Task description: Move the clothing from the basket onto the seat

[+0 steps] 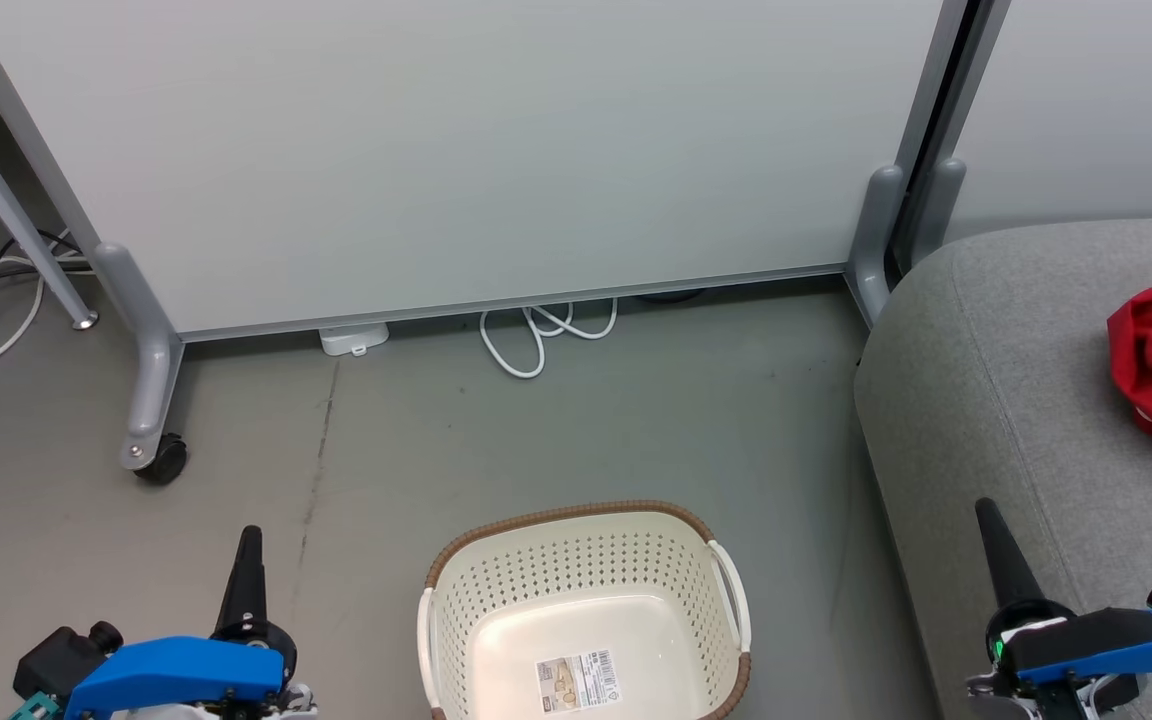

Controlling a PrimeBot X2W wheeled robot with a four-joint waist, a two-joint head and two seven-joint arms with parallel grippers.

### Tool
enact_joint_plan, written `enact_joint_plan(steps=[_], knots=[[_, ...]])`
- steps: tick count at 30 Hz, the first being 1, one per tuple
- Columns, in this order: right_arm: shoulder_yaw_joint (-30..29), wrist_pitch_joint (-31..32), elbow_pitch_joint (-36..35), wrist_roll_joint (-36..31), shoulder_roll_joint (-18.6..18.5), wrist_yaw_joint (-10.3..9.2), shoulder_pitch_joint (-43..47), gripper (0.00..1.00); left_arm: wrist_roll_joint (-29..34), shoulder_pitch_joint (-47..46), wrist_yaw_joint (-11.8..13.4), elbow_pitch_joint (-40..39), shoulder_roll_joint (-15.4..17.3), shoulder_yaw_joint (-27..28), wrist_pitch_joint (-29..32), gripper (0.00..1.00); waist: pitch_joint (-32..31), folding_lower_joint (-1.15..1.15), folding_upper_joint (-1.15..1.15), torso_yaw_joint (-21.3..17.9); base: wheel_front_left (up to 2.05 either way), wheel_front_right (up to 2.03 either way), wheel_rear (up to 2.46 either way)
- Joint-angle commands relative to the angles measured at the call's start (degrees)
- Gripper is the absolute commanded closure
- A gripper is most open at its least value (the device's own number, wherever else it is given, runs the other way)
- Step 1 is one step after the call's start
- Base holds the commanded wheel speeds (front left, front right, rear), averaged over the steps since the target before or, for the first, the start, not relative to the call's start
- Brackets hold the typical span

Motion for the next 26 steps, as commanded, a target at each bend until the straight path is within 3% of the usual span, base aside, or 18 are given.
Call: enact_joint_plan(steps=[1,26], knots=[[-0.11,0.31,-0.76,1.42,-0.42,0.02,-1.41,1.00,-1.26,-1.66,-0.09,-0.87,0.13,0.55,0.36,1.00,0.00,-0.01,0.00,-0.04,0.00,0.00,0.00],[-0.38,2.22,-1.11,14.65,-0.50,0.02,-2.22,1.00,-13.58,-2.62,-0.13,-2.67,-0.22,2.91,3.92,1.00,0.01,-0.01,0.00,-0.80,0.00,0.00,0.00]])
